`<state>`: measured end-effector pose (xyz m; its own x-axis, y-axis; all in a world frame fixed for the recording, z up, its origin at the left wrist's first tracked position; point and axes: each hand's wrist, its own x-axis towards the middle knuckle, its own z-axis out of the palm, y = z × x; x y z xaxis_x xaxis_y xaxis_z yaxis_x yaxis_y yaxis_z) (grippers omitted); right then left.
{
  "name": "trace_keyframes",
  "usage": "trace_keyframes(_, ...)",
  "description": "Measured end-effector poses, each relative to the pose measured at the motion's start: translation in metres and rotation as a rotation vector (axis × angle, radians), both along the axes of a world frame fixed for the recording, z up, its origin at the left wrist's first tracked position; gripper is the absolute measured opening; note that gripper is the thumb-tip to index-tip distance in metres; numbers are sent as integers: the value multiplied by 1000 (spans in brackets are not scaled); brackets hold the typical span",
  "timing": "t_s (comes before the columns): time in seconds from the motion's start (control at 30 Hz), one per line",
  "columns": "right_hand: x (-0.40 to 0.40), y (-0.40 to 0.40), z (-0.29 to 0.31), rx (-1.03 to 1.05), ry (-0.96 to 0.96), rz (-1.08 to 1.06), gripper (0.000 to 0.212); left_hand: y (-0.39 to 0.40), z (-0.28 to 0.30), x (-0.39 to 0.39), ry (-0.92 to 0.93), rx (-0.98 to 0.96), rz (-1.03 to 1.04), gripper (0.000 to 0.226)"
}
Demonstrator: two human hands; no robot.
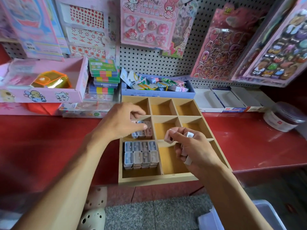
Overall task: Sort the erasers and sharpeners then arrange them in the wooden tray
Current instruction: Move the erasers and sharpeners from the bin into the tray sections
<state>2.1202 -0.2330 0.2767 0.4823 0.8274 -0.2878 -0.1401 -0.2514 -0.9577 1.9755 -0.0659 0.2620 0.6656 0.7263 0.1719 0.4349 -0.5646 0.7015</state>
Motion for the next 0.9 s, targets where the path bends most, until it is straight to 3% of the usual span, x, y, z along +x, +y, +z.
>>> trace_keyframes(0.1, -2, 7, 0, 8, -12, 19, 17, -13, 20, -3, -142, -191, -181, 43)
trace_keyframes(0.2, -5, 16, 0, 12, -1, 39, 17, -24, 21, 0, -159, -208, -254, 39)
trace_keyframes(0.47, -11, 31, 2, 96, 175, 104, 14, -24, 23, -6, -224, -214, -222, 28)
trace_keyframes(0.63, -20, 39, 2, 113, 56, 67, 18, -26, 23, -6, -242, -144, -155, 25)
trace_keyframes(0.77, -20, 45, 2, 64, -31, 55, 26, -17, 20, -10, -197, -83, -133, 28)
trace_keyframes(0.9, -7, 42, 2, -50, -124, -45, 29, 3, 8, -25, 108, 105, 11, 30)
